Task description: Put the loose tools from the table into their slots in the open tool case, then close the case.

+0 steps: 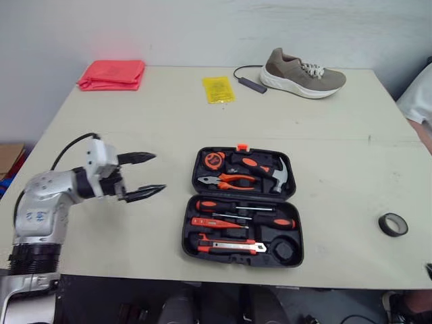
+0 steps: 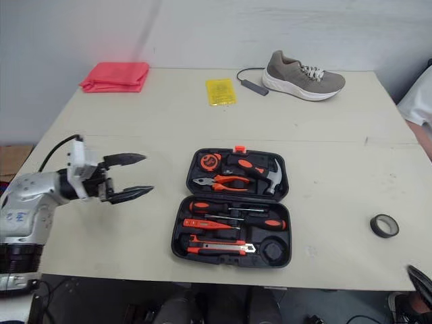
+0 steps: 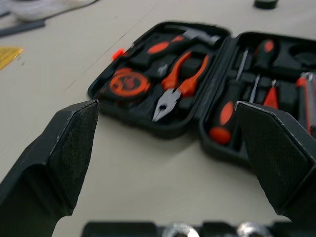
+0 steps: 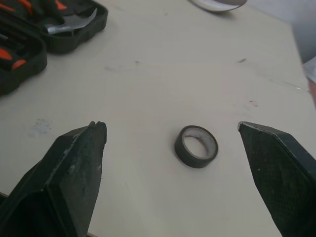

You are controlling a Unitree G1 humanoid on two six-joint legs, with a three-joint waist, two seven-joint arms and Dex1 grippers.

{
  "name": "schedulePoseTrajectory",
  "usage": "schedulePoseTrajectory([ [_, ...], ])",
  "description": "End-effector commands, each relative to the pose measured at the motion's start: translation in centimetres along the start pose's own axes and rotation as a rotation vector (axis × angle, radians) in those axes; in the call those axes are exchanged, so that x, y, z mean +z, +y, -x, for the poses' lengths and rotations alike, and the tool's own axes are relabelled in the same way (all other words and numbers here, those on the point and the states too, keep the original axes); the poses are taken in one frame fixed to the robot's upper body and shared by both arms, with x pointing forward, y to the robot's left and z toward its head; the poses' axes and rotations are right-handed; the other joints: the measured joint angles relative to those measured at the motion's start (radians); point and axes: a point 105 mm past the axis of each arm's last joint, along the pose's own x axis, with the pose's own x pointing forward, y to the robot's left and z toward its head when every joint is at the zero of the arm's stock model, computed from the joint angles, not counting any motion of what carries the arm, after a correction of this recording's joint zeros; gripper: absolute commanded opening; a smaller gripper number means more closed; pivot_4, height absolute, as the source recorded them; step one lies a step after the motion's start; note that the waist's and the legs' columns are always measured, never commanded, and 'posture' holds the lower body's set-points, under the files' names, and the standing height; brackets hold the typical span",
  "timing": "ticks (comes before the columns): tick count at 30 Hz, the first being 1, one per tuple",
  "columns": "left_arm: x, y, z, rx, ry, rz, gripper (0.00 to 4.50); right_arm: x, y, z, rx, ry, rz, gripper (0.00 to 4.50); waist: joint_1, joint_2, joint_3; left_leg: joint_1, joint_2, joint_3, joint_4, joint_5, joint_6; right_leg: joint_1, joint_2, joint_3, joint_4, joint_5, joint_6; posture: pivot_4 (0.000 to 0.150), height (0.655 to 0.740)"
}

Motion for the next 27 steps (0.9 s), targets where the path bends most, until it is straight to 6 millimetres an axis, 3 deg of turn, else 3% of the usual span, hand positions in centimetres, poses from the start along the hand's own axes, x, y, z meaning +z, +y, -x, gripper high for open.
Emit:
schedulePoseTrajectory([
  [1,2.3,-2.1,-2.5,-0.135,-0.073,-0.034,4.47,0.4,0.1,-1.0,0.062,0.142,0.025,4.5,0.004,-0.001,0.001,0.0,0.0,0.0,0.0,0.0,0.0,0.0,0.001,0.0,0.0,0.0,0.0,0.15,0.74],
  [4,3.8,-4.3,-4.6,-0.26,-0.132,-0.039,4.47,0.5,-1.0,-2.7,0.064,0.237,0.009,4.5,0.012,-0.004,0.002,-0.001,0.0,0.0,0.003,0.0,0.001,0.0,0.002,0.0,0.0,0.001,0.002,0.15,0.74],
  [7,5.2,-5.5,-5.9,-0.333,-0.204,-0.063,4.47,-0.2,-1.1,-4.0,0.183,0.326,0.009,4.5,0.016,-0.004,0.002,-0.003,0.0,0.0,0.006,0.0,0.002,0.001,0.003,0.001,-0.001,0.002,0.003,0.15,0.74],
  [13,4.8,-7.6,-6.8,-0.419,-0.214,-0.028,4.47,-2.4,-3.5,-5.1,0.281,0.503,-0.036,4.5,0.021,-0.006,0.003,-0.002,0.001,0.003,0.008,-0.001,0.004,0.001,0.014,0.002,-0.003,0.003,0.006,0.15,0.74],
  [18,5.5,-7.2,-7.9,-0.403,-0.252,-0.065,4.47,-2.7,-5.6,-7.1,0.286,0.496,-0.03,4.5,0.021,-0.008,0.004,-0.003,0.001,0.004,0.011,0.0,0.005,0.001,0.014,0.001,-0.003,0.004,0.007,0.15,0.74],
  [27,5.1,-7.1,-7.9,-0.425,-0.228,-0.085,4.47,-4.2,-5.6,-9.3,0.341,0.57,-0.049,4.5,0.02,-0.007,0.004,-0.003,0.002,0.006,0.011,0.001,0.004,0.0,0.014,0.001,-0.003,0.004,0.008,0.15,0.74],
])
